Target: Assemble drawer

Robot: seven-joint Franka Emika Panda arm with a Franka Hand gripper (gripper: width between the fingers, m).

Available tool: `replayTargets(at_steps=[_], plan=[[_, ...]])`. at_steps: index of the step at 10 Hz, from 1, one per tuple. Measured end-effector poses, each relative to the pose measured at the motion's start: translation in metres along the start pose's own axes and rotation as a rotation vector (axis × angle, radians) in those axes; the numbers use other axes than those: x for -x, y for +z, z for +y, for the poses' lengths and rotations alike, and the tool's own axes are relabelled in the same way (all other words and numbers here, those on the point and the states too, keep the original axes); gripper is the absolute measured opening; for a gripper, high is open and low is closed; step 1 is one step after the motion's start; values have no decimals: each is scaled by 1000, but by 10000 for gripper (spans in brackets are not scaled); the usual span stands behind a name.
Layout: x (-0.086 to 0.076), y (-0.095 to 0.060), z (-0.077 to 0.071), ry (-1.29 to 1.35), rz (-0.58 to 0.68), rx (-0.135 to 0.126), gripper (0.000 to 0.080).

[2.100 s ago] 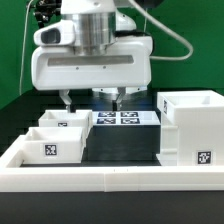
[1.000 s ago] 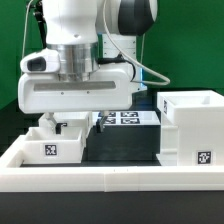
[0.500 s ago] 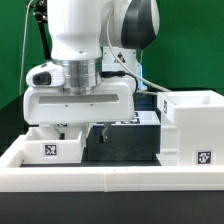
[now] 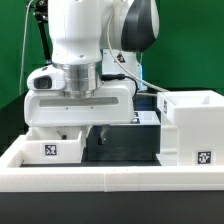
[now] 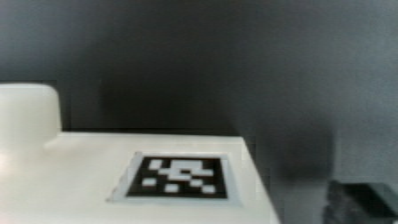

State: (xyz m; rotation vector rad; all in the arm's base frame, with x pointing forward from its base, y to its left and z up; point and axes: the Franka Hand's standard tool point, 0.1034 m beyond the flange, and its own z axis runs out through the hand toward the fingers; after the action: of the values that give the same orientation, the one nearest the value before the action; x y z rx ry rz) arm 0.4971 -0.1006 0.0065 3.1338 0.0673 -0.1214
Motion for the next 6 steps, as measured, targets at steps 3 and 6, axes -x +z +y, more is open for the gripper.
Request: replayTargets(at_steps=[3,6], plan=[[0,0,-1,-2,0,0,244],[0,0,-1,-2,0,0,41]])
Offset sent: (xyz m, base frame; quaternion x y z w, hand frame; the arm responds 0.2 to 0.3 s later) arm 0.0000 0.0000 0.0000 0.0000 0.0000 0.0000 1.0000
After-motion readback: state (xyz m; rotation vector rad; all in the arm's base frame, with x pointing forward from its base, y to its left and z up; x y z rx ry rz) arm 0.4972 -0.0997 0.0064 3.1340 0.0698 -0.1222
